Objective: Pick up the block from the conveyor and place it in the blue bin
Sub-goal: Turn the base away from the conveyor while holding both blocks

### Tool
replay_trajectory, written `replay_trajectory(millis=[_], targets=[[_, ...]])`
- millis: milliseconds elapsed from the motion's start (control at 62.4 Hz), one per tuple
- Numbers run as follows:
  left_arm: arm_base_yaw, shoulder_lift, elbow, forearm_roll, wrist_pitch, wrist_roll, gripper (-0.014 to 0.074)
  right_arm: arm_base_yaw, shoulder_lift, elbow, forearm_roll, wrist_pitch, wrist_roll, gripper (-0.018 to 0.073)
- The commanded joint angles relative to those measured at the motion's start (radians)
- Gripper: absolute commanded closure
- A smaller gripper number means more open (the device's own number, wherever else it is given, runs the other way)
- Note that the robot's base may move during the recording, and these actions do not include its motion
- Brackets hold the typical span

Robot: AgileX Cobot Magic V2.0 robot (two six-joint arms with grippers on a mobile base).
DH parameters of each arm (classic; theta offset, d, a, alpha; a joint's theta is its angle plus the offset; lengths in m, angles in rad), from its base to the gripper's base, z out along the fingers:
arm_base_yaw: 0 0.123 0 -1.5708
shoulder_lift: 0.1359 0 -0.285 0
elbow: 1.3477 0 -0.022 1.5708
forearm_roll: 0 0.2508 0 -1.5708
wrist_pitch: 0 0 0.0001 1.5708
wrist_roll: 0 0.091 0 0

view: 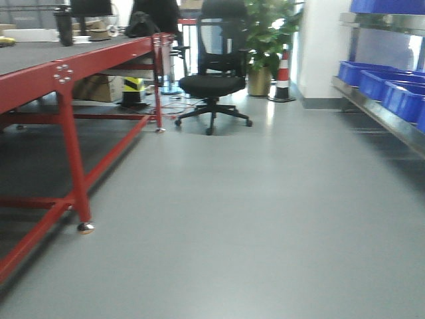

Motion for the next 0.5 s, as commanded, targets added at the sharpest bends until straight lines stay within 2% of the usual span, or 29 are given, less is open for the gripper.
replay_trajectory(millis=[0,481], targets=[[0.005,-0.007,-0.010,-0.007,-0.019,-0.002,0.0707,-0.002,-0.004,0.001,0.000,-0.016,-0.004,0.0727],[0.005,-0.007,-0.010,-0.007,-0.019,-0.002,0.0707,-0.002,-0.004,0.001,0.000,-0.016,-0.004,0.0727]])
